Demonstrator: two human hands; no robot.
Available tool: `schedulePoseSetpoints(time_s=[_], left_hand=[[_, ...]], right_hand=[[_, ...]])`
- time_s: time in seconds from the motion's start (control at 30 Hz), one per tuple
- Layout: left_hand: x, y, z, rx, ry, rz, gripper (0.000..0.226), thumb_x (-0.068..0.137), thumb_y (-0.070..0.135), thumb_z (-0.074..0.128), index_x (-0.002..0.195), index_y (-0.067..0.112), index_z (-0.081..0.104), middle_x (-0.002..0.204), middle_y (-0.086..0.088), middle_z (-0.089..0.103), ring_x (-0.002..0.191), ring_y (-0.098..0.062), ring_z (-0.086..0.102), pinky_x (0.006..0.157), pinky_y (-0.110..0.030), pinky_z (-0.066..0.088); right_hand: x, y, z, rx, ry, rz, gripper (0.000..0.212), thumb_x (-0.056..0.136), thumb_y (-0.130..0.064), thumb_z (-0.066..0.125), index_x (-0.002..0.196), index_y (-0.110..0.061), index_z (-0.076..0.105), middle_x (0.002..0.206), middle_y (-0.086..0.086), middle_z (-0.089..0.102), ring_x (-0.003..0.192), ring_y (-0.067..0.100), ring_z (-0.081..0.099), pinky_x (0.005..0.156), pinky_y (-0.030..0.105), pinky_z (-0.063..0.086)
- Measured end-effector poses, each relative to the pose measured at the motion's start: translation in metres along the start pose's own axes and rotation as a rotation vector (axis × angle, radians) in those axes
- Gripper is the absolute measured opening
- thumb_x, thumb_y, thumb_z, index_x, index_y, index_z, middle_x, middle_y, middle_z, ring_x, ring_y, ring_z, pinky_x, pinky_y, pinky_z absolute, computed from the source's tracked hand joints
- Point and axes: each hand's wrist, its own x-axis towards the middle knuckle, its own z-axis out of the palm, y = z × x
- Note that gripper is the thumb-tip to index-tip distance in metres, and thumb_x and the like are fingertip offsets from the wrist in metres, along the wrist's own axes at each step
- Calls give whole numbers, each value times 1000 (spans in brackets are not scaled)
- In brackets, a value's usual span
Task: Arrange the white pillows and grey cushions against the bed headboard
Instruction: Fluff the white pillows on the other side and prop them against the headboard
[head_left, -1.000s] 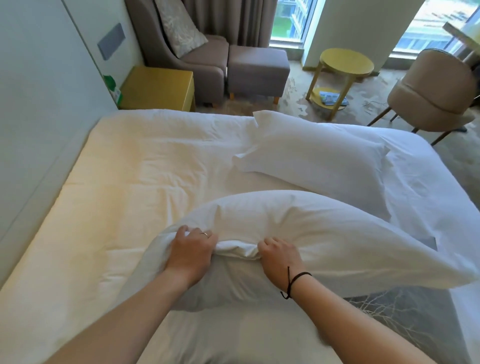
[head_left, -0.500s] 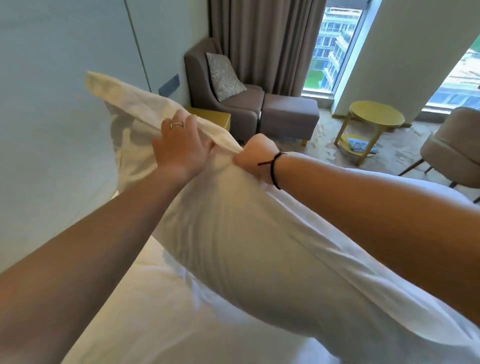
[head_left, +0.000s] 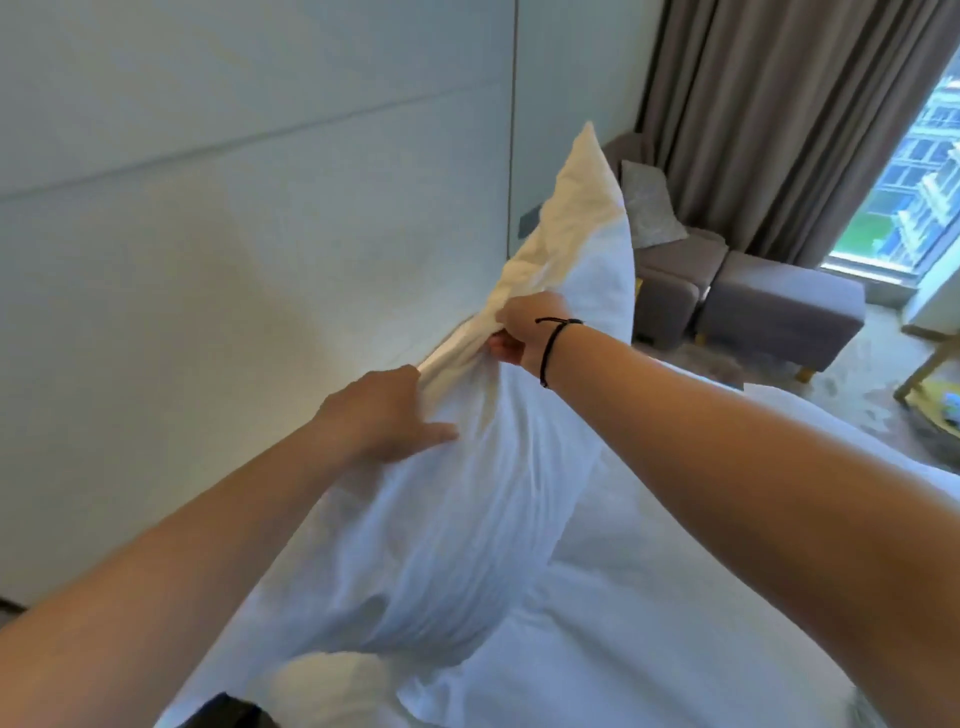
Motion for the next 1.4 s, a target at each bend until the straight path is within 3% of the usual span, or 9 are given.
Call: schedulePoseSetpoints(time_s=[0.13, 0.3, 0.63, 0.8, 0.87, 0.97, 1.1, 1.23, 1.4], left_hand=[[-19, -47, 28, -104, 110, -180, 44, 84, 71, 54, 94, 28, 49, 92, 7, 52, 85, -22, 52, 67, -35, 39], [-34, -57, 63, -121, 286, -165, 37, 93, 65, 39, 85, 31, 50, 78, 11, 54, 73, -19, 55, 58, -33, 37], [-76, -23, 201, 114, 153, -169, 82, 83, 84, 13, 133, 30, 50, 126, -1, 60, 110, -23, 58, 89, -39, 46], [-71, -21, 211, 117, 207, -194, 92, 73, 95, 11, 119, 29, 55, 107, 3, 65, 96, -21, 62, 77, -37, 47], [-69, -20, 210, 114, 208, -198, 88, 71, 96, 12, 105, 28, 56, 96, 5, 64, 89, -19, 62, 70, -35, 43], [-68, -18, 208, 90, 188, -189, 81, 68, 97, 14, 91, 29, 51, 87, 6, 61, 83, -19, 61, 65, -34, 40], [-68, -27, 207, 31, 157, -184, 72, 69, 96, 19, 75, 28, 42, 72, 8, 56, 67, -17, 58, 55, -33, 38], [-61, -43, 204, -39, 139, -179, 70, 73, 93, 17, 70, 28, 43, 68, 6, 60, 67, -19, 61, 54, -33, 35], [-31, -74, 194, -51, 189, -145, 78, 63, 100, 18, 72, 27, 45, 78, 5, 65, 78, -23, 66, 58, -33, 37]], right_hand=[[4, 16, 18, 18, -50, 48, 17, 95, 3, 44, 107, -4, 53, 61, 11, 52, 32, 14, 51, 37, 21, 47], [10, 53, -5, 39, -52, 154, 14, 96, 1, 45, 87, -5, 53, 36, 4, 49, 26, 12, 47, 36, 20, 45], [8, 191, -113, 27, 105, 352, 16, 97, -15, 55, 89, -2, 58, 44, 10, 58, 43, 23, 63, 43, 33, 55], [-1, 185, -123, -789, 4, -184, 46, 89, -47, 57, 57, -14, 51, 47, -2, 52, 45, 19, 52, 49, 31, 50], [-11, 184, -127, -1057, -1, -441, 33, 84, -51, 62, 78, -19, 55, 73, -6, 55, 61, 16, 54, 55, 31, 46], [-11, 187, -130, -1375, -129, -633, 60, 81, -55, 66, 129, -26, 46, 124, 1, 49, 106, 22, 54, 82, 38, 53], [5, 188, -125, -1706, -283, -718, 76, 78, -65, 61, 142, -35, 34, 146, 0, 42, 135, 30, 32, 107, 45, 32], [26, 191, -108, -1872, -352, -626, 52, 83, -57, 62, 128, -32, 52, 125, -6, 60, 128, 23, 46, 110, 46, 24], [55, 192, -78, -1840, -244, -636, 21, 97, -32, 46, 77, -25, 48, 74, -7, 53, 76, 20, 60, 72, 31, 36]])
